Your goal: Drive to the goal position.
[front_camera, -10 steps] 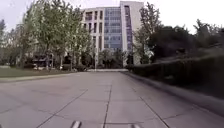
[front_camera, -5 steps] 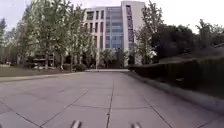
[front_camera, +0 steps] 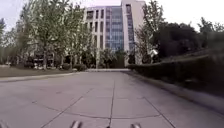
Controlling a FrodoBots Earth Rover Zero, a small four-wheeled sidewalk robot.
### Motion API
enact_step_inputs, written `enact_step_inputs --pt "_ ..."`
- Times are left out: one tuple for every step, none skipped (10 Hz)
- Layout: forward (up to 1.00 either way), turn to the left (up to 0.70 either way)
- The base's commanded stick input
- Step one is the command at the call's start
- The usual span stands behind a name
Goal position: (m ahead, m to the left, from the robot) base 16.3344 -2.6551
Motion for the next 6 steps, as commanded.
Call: enact_step_inputs --pt "0.7 0.0" --pt "0.7 0.0" --pt "0.7 0.0" --pt "0.7 0.0" --pt "0.7 0.0" --pt "0.7 0.0"
